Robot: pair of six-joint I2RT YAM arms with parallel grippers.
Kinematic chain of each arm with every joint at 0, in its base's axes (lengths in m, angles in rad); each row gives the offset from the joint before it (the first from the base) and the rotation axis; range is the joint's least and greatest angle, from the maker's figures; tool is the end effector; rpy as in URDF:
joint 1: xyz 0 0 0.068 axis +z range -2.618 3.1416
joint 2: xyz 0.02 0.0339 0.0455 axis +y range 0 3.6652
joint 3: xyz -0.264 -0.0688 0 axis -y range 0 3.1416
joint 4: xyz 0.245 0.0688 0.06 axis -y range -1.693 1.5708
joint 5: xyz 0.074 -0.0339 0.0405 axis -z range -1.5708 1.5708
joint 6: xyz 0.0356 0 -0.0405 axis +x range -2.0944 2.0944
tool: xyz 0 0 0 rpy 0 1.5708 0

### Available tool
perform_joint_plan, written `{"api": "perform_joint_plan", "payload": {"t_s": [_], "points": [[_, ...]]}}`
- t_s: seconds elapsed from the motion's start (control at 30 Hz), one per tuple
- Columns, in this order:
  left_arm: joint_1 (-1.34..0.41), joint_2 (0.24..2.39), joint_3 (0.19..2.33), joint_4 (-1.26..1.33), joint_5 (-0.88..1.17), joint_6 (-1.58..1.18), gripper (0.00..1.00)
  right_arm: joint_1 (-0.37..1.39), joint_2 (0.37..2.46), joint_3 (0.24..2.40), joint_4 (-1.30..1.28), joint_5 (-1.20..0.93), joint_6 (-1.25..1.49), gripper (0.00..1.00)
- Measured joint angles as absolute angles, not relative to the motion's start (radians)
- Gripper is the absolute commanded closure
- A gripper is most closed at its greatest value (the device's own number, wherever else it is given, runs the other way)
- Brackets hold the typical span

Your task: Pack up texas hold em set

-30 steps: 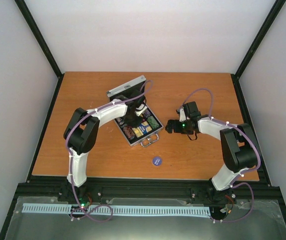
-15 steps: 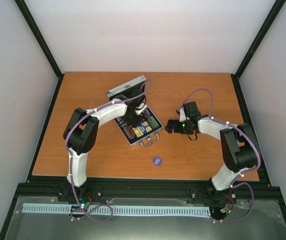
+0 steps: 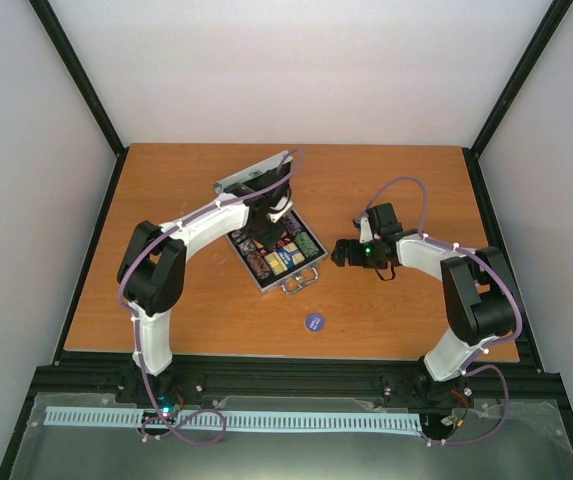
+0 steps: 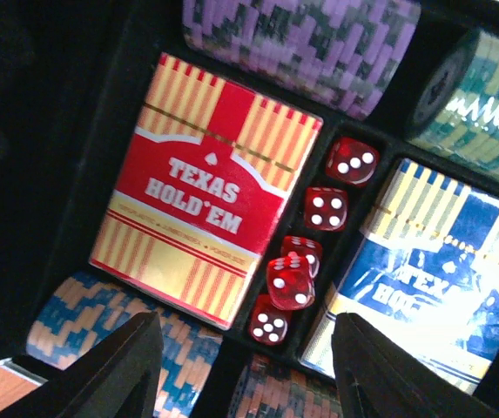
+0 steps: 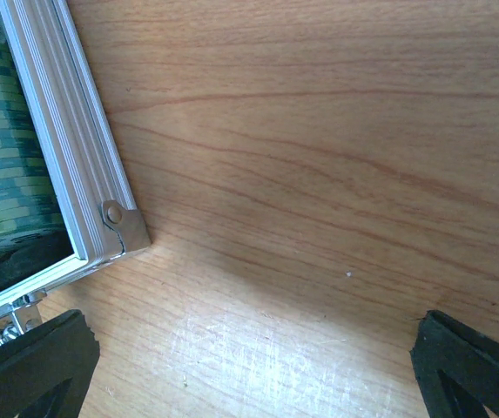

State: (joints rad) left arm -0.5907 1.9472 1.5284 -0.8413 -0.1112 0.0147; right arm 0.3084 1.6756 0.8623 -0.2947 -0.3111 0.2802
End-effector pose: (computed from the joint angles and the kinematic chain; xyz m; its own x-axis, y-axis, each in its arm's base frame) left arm 0.3333 -0.2188 0.2101 -0.7830 0.5426 -0.3041 0.5369 0.8364 0.1101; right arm 0.2899 0.1038 0.1427 -0.9353 -0.0216 -0.3533 -0.1670 0.9070 0.3867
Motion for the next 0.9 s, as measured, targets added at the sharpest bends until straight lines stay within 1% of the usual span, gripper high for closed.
{"api": "perform_joint_plan", "payload": {"t_s": [0.33,0.9], "points": [[-0.591,1.993,1.615,-0.861,-0.144,-0.007,0.43,0.308,1.676,0.862,-0.295,-0.311,0.28,0.0],[-0.591,2.023,1.593,-0.873,-0.154,-0.027,0.43,0.308,1.676,0.861,-0.294,-0.311,0.28,0.0]]}}
